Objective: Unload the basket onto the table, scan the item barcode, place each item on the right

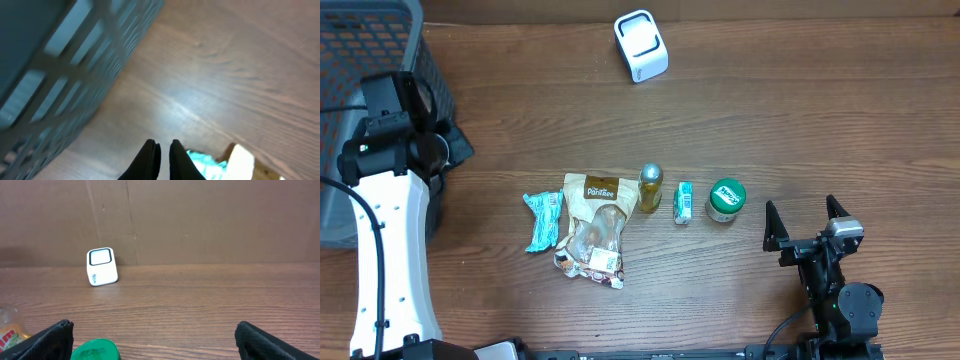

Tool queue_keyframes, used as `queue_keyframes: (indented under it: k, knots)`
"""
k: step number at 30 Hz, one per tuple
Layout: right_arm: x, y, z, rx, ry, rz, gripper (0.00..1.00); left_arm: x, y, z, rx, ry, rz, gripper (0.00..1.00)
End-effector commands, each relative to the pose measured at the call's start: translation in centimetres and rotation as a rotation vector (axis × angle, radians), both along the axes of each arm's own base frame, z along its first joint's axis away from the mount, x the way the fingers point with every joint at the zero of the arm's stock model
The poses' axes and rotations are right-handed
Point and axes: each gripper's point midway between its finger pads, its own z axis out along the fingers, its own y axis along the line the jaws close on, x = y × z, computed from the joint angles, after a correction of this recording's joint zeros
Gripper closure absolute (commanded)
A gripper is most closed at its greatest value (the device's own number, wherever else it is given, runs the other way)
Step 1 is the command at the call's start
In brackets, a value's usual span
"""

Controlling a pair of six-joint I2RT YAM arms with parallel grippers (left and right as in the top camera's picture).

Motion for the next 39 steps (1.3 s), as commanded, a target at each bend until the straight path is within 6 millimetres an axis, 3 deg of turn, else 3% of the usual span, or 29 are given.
queue_keyframes:
  k: [1,5,7,12,39]
  knots:
    - [0.0,-0.1,-0.3,-0.005,-0.001,-0.006,0.00,1.6,-1.2,1.8,-0.001,-0.079,-0.079,0.94]
    - [0.0,-0.1,-0.3,-0.005,-0.001,-0.006,0.00,2.9,-1.8,2.7,0.022,-0.131,-0.142,0.92]
    - [0.0,-0.1,-0.3,-0.004,-0.001,-0.006,0.00,3.5,-1.7,3.1,0.035,-0.159,-0.148,0.86]
    - [0.0,-0.1,-0.3,-0.005,-0.001,-0.006,0.00,4.1,-1.6,3.6,0.041,-0.189,-0.148,0.00]
    - [0.0,-0.1,-0.3,-0.005,-0.001,-0.006,0.00,4.0,-1.6,3.5,0.038,-0.185,-0.149,0.00]
